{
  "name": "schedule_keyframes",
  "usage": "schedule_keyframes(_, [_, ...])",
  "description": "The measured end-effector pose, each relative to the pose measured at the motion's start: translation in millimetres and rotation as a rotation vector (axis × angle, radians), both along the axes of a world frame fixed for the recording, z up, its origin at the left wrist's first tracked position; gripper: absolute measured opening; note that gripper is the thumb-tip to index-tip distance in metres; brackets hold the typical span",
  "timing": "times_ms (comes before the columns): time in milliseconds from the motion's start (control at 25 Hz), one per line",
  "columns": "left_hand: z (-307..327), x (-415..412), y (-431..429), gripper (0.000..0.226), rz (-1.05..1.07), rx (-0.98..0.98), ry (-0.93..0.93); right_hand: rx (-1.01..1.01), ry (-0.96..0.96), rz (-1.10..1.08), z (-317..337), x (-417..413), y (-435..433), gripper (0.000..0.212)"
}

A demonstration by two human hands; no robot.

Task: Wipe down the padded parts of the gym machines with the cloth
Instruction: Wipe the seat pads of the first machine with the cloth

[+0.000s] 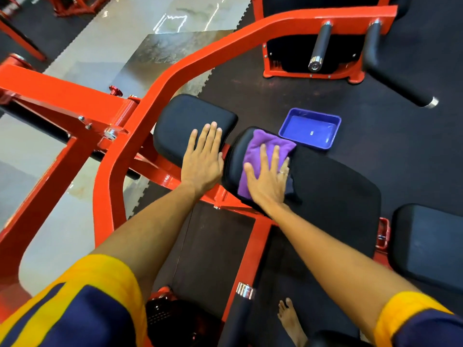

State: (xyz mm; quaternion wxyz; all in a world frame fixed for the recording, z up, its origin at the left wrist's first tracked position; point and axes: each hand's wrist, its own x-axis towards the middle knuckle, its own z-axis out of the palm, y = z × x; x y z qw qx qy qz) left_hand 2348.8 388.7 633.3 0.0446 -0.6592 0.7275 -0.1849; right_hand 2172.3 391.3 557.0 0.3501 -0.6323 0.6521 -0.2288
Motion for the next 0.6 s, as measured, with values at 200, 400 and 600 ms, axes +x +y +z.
schedule_keyframes(200, [0.2,-0.1,-1.5,0.062,0.02,0.002,0.002,-0.386,0.229,0.345,-33.3,-30.6,44.0,0.091])
schedule_keyframes(400, [-4.3,-1.1,-4.6,0.063,0.037,-0.02,-0.001,-0.435,0.287,0.313,-77.8,-77.9,69.7,0.082])
schedule_keyframes(600, [-3.4,0.4,-4.0,0.063,0.036,-0.011,-0.009,-0.586,0.259,0.364,-26.6,8.9,31.5,0.086])
